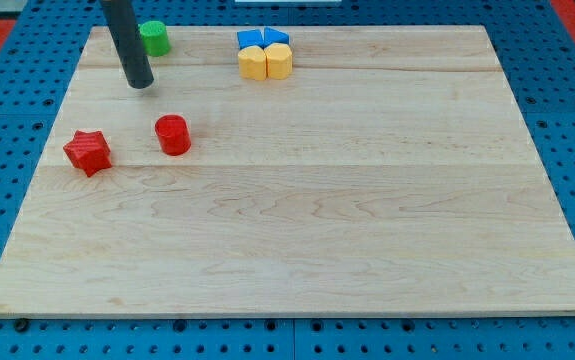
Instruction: Move the green star closer to the red circle
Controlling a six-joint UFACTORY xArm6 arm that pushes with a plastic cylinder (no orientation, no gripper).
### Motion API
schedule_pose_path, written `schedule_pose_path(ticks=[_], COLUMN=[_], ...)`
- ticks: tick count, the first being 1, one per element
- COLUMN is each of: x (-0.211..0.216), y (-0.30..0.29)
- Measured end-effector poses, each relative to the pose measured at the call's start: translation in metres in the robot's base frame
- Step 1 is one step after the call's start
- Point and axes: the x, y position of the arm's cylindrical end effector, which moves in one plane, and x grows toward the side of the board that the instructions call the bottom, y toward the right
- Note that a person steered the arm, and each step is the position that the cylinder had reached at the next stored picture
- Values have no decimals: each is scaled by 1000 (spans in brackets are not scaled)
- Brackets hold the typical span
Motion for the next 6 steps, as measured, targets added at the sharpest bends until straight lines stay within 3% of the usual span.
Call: schedule_pose_path(ticks=[2, 4, 6], x=[4, -8, -42], y=[-106, -72, -107])
